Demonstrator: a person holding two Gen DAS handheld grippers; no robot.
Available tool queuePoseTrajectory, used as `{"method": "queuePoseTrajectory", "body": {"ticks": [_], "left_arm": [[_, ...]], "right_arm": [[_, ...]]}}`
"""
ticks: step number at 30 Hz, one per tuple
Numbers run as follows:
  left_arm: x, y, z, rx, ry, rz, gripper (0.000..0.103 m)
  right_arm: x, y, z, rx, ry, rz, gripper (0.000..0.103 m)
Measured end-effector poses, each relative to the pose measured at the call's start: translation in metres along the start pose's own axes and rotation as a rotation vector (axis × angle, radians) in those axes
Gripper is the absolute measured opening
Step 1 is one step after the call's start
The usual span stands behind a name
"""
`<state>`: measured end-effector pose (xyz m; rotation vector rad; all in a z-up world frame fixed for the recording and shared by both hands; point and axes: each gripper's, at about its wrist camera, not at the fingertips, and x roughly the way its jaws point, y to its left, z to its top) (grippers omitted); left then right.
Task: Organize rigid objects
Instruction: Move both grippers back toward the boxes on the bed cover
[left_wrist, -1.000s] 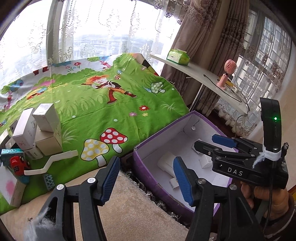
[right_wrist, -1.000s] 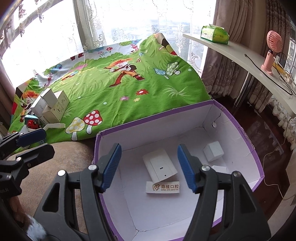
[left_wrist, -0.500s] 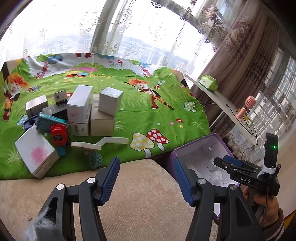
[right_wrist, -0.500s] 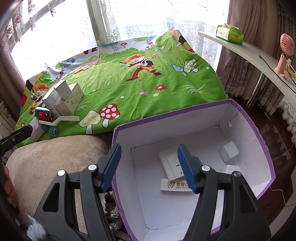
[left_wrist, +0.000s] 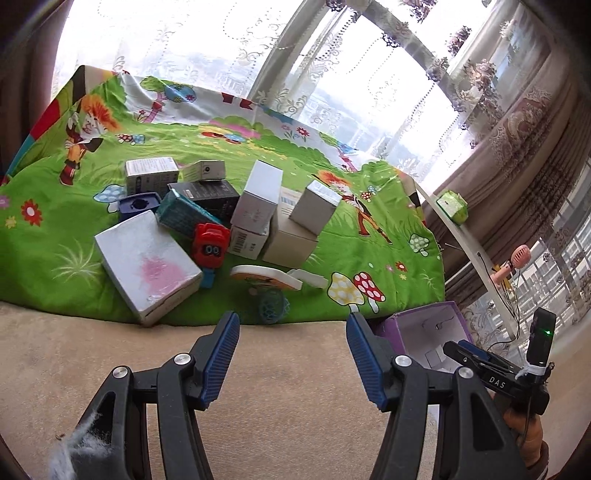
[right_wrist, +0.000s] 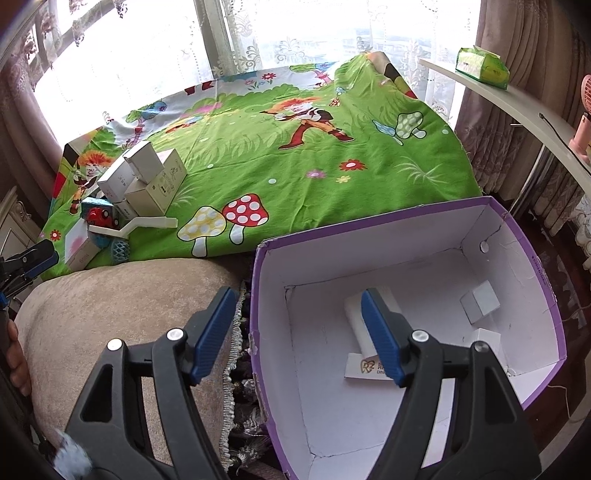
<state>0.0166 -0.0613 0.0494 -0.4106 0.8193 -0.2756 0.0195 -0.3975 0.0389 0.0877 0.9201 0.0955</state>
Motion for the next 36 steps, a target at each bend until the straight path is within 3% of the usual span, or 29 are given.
{"method": "queuePoseTrajectory", "body": {"ticks": [15, 21, 36], "left_arm": [[-0.006, 0.028, -0.003, -0.077, -0.010, 0.004, 0.061], [-0.007, 0.031, -0.003, -0.081, -0.016, 0.007, 0.061], [-0.002, 0.022, 0.026, 0.027, -0.055, 0.073, 0.061]], "right_arm": [[0.013, 0.067, 0.038, -0.177, -0.048, 0.076, 0.075], [0.016, 0.100, 0.065, -0.281, -0.113, 0.116, 0.079], [0.070, 0.163, 0.114, -0.552, -0.114, 0.216, 0.080]]}}
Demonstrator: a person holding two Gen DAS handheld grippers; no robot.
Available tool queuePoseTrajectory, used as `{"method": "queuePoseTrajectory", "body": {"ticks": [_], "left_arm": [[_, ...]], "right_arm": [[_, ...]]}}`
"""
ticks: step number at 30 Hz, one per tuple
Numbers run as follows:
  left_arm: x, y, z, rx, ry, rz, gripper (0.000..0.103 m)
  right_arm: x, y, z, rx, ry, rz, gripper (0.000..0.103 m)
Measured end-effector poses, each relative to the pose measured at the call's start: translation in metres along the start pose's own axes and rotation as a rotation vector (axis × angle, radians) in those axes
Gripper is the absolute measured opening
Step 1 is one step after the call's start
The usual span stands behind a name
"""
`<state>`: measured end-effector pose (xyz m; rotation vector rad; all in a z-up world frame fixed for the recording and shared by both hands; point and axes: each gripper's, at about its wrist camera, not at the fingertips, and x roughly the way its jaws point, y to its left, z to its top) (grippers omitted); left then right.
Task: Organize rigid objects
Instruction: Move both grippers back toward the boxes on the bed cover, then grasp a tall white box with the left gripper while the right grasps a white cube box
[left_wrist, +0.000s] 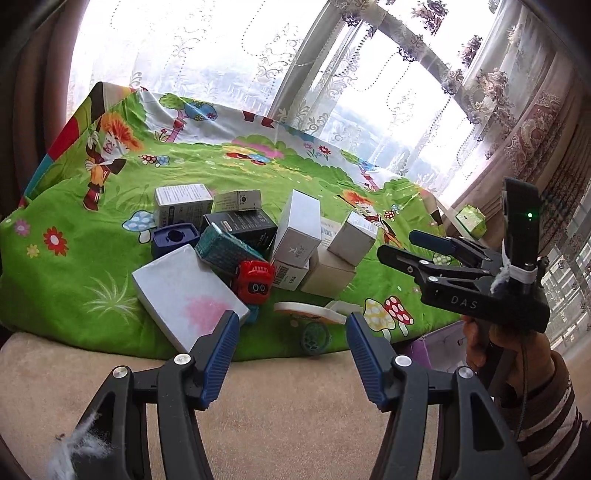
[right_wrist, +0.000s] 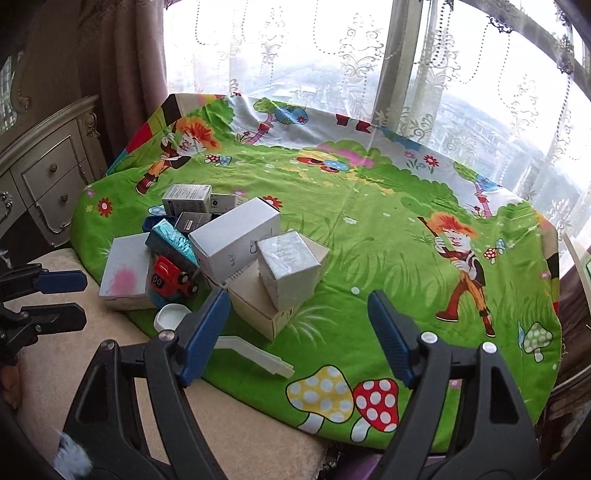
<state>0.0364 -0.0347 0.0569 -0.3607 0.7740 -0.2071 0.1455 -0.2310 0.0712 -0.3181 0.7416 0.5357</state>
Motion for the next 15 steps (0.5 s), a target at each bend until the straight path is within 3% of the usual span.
{"method": "queuePoseTrajectory", "body": {"ticks": [15], "left_arm": [[0.072, -0.029, 0.049, 0.182, 0.074, 0.089, 0.061]], "right_arm": [[0.048, 0.000, 0.016, -0.075, 0.067, 0.023, 0.080]]}}
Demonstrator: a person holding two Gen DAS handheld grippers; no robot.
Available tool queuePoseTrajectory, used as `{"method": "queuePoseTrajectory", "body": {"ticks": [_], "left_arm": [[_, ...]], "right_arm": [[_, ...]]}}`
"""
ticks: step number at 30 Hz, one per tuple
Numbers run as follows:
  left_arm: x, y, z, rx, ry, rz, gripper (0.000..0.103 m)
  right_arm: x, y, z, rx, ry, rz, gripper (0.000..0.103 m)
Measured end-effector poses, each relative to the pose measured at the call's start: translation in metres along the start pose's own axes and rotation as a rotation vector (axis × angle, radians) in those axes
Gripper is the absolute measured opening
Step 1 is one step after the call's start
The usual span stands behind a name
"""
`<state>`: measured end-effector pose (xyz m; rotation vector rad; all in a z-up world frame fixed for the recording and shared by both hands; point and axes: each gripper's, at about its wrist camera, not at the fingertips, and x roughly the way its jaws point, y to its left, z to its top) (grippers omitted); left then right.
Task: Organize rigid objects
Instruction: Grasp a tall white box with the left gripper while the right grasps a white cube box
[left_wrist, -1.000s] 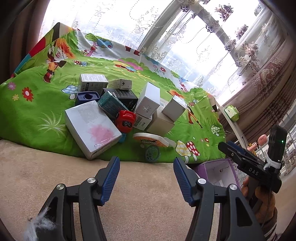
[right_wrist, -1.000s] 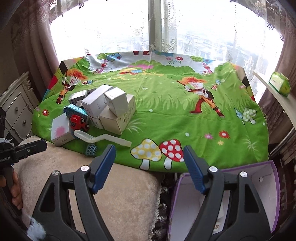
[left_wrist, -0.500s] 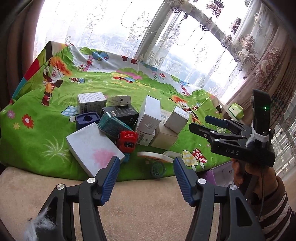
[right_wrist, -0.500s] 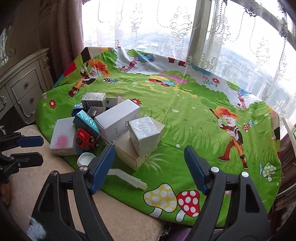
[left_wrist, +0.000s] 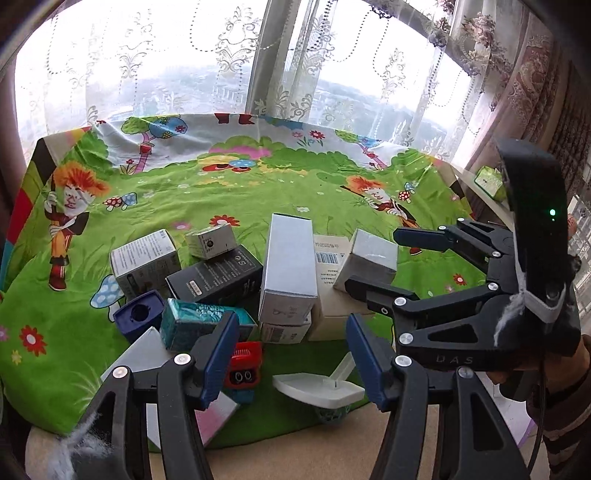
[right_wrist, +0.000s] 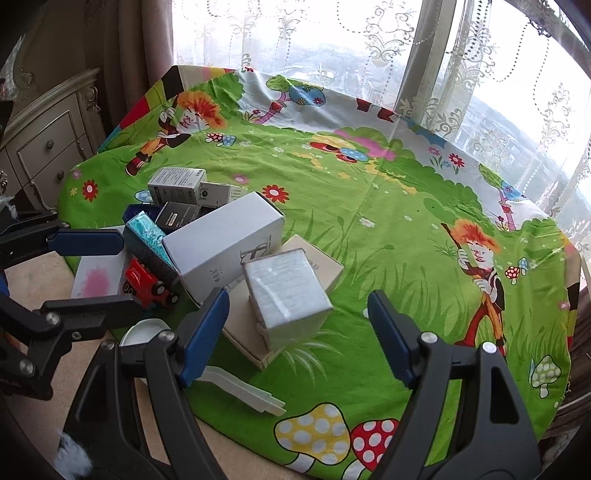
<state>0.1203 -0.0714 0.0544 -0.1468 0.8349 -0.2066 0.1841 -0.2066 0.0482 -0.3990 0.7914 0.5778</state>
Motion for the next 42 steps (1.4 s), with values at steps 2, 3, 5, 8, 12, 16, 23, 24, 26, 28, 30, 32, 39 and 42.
{"method": "queuePoseTrajectory", "body": {"ticks": [2, 3, 5, 8, 12, 16, 23, 24, 26, 28, 30, 32, 39, 42], "left_arm": [[0.009, -0.001, 0.004, 0.012, 0.018, 0.009, 0.061], [0.014, -0.001, 0.006, 0.014, 0.028, 0.014, 0.061], [0.020, -0.001, 0.009, 0.011, 0.042, 0.012, 0.061], [0.027, -0.002, 0.012, 0.019, 0.049, 0.017, 0.059], [0.033, -0.002, 0.012, 0.020, 0.052, 0.029, 0.039], [0.031, 0.000, 0.011, 0.002, 0.045, 0.023, 0.039], [0.014, 0.001, 0.010, -0.024, -0.014, 0.018, 0.038], [0.011, 0.000, 0.010, -0.025, -0.020, 0.017, 0.038], [0.006, -0.003, 0.009, -0.024, -0.034, 0.019, 0.038], [0.001, -0.004, 0.007, -0.025, -0.045, 0.021, 0.038], [-0.005, -0.005, 0.006, -0.035, -0.061, 0.024, 0.038], [-0.013, -0.005, 0.004, -0.051, -0.078, 0.021, 0.037], [-0.039, -0.014, -0.008, -0.072, -0.108, -0.025, 0.037], [-0.052, -0.024, -0.013, -0.070, -0.120, -0.059, 0.037]], "right_arm": [[0.000, -0.002, 0.001, 0.005, -0.005, 0.011, 0.080], [0.001, -0.004, 0.001, 0.009, -0.007, 0.019, 0.080], [0.003, -0.007, 0.001, 0.017, -0.005, 0.021, 0.079], [0.004, -0.010, 0.001, 0.026, -0.005, 0.024, 0.067], [0.007, -0.009, -0.002, 0.031, 0.009, 0.039, 0.047], [0.006, -0.007, -0.005, 0.059, -0.005, 0.037, 0.040], [-0.011, -0.004, -0.011, 0.128, -0.052, 0.023, 0.038], [-0.015, -0.003, -0.013, 0.140, -0.062, 0.023, 0.038], [-0.023, -0.002, -0.014, 0.158, -0.077, 0.022, 0.038], [-0.030, 0.000, -0.017, 0.174, -0.087, 0.025, 0.038], [-0.036, 0.001, -0.020, 0.191, -0.092, 0.028, 0.038], [-0.043, 0.002, -0.025, 0.201, -0.095, 0.020, 0.038], [-0.064, -0.001, -0.050, 0.275, -0.077, 0.010, 0.039], [-0.073, -0.003, -0.065, 0.308, -0.059, -0.001, 0.039]]}}
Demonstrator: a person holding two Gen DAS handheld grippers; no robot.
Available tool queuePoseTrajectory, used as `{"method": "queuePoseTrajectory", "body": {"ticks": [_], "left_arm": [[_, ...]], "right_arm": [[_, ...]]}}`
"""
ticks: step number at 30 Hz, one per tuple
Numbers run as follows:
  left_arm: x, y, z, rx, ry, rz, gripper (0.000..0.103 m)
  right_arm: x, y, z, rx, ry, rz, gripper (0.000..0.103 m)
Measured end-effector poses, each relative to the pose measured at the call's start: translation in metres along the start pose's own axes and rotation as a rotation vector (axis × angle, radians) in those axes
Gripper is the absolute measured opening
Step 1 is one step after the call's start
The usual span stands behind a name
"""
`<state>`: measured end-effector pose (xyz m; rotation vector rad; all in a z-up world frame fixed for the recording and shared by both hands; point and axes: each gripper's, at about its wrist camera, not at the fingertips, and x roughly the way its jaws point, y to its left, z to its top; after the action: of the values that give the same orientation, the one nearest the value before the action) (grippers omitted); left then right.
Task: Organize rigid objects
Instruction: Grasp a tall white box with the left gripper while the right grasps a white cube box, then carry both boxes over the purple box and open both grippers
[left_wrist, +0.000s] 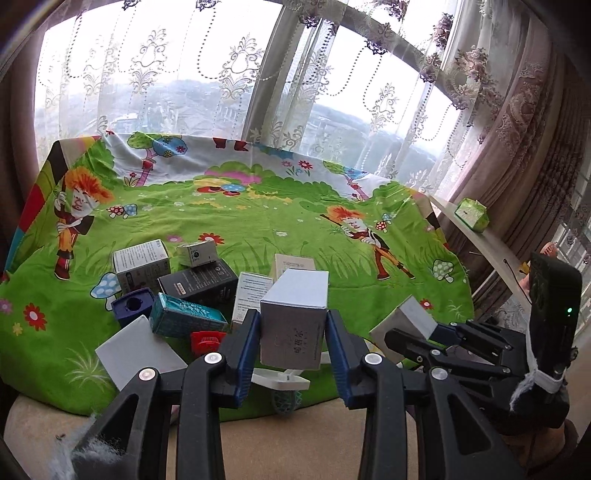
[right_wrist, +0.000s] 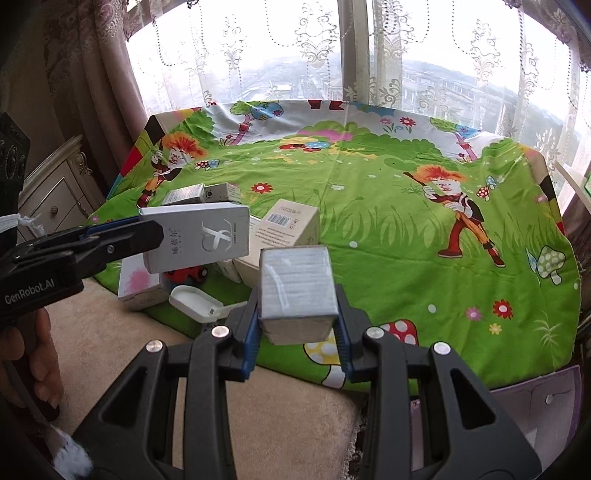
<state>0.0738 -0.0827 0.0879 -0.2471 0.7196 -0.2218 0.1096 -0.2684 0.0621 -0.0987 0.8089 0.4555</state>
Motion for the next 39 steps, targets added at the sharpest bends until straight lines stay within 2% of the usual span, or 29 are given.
{"method": "queuePoseTrajectory", "body": {"ticks": [6, 13, 22, 28, 35, 36, 39], "left_arm": [[-0.011, -0.027, -0.012, 0.012, 0.029, -0.098, 0.037], [0.000, -0.060, -0.027, 0.050, 0.103, -0.210, 0.037], [0.019, -0.103, -0.045, 0.114, 0.195, -0.300, 0.037], [0.029, -0.130, -0.056, 0.180, 0.236, -0.324, 0.037], [0.039, -0.149, -0.061, 0.216, 0.260, -0.354, 0.040], [0.040, -0.149, -0.061, 0.215, 0.267, -0.361, 0.042], [0.041, -0.147, -0.062, 0.206, 0.268, -0.365, 0.045]], "right_arm": [[-0.021, -0.016, -0.029, 0.062, 0.030, -0.035, 0.039], [-0.047, -0.047, -0.064, 0.140, 0.061, -0.109, 0.039], [-0.067, -0.083, -0.105, 0.216, 0.113, -0.214, 0.039], [-0.069, -0.101, -0.120, 0.277, 0.152, -0.247, 0.039], [-0.075, -0.104, -0.120, 0.304, 0.151, -0.262, 0.039], [-0.075, -0.104, -0.119, 0.306, 0.152, -0.263, 0.040], [-0.076, -0.106, -0.119, 0.308, 0.154, -0.266, 0.051]]}}
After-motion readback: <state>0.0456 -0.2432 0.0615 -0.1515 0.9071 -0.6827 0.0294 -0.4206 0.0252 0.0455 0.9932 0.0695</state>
